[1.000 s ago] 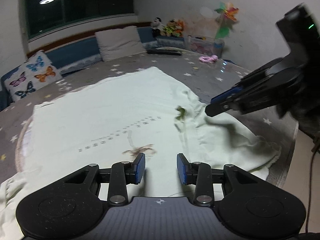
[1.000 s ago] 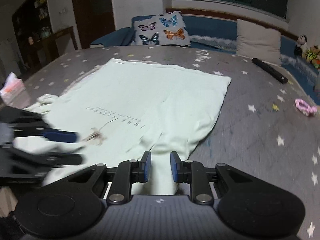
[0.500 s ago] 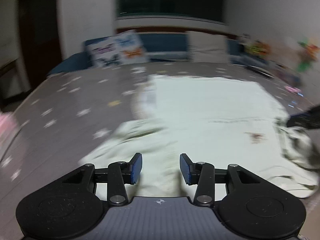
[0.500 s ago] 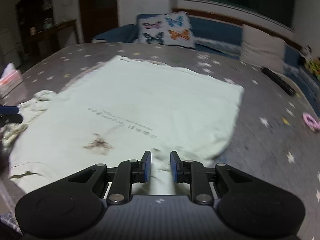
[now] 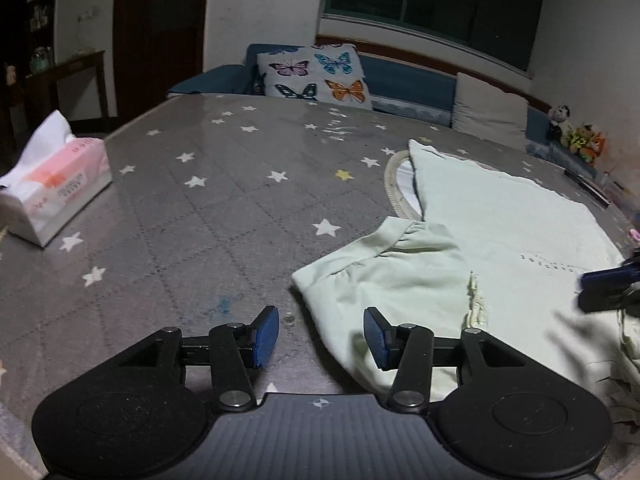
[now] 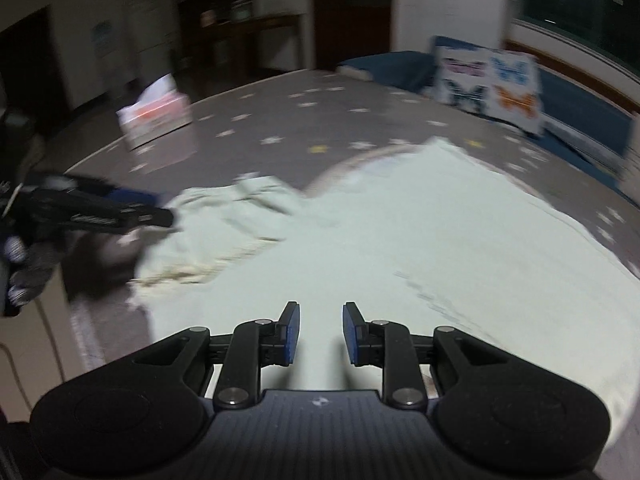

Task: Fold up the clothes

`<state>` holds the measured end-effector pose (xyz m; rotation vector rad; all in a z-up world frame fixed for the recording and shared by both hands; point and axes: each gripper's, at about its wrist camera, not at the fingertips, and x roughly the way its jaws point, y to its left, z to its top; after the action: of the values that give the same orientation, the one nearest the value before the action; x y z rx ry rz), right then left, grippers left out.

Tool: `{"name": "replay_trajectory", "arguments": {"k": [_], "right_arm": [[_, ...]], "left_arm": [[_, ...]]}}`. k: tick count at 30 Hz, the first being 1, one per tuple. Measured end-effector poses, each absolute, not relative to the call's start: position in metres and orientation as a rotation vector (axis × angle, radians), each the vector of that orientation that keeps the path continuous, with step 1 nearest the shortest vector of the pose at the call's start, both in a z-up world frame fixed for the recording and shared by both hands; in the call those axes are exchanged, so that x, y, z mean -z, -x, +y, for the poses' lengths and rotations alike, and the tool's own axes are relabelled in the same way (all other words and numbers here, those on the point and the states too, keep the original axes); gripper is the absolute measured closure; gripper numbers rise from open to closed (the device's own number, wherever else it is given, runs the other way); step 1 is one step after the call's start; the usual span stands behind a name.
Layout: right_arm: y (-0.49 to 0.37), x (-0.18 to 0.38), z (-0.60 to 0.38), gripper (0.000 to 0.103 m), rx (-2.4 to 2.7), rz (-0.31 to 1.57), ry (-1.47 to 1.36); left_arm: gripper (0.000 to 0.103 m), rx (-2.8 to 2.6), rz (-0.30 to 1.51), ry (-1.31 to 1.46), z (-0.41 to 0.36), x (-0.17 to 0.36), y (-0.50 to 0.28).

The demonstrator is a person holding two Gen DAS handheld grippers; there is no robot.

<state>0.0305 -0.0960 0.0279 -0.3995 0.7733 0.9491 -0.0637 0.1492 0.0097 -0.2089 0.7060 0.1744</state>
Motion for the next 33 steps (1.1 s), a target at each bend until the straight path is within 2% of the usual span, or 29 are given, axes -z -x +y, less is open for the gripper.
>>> {"name": "replay_trajectory", "arguments": {"k": [11,13,15,18,29,33], "right_arm": [[0.000,-0.012,-0.027,0.080,-1.130,0.782,0.514],[0.005,-0.005,-0.022,0.081,-1.135,0.788,0.538],[0.009,-0.001,-0.020,0.081,-1.135,0.779,0.548],[0.008,-0.001,-0.022,0.081,-1.134,0.784,0.538],[0.003,0.002,-0.031,0.081,-1.145,0.786,0.474],[0.002,0.000,-0.037,0.081,-1.144,0.783,0.455]], "left_arm": [[0.063,-0.127,0.704,0.275,0.161,-0.003,0.062],[0.076,-0.120,0.702,0.280,0.162,-0.002,0.063],[0.095,-0.101,0.700,0.301,0.164,-0.002,0.062],[0.099,-0.079,0.669,0.309,0.161,-0.007,0.065],[0.101,0.142,0.522,0.221,0.098,-0.056,0.067],[0.101,0.248,0.512,0.167,0.068,-0.058,0.062]]}}
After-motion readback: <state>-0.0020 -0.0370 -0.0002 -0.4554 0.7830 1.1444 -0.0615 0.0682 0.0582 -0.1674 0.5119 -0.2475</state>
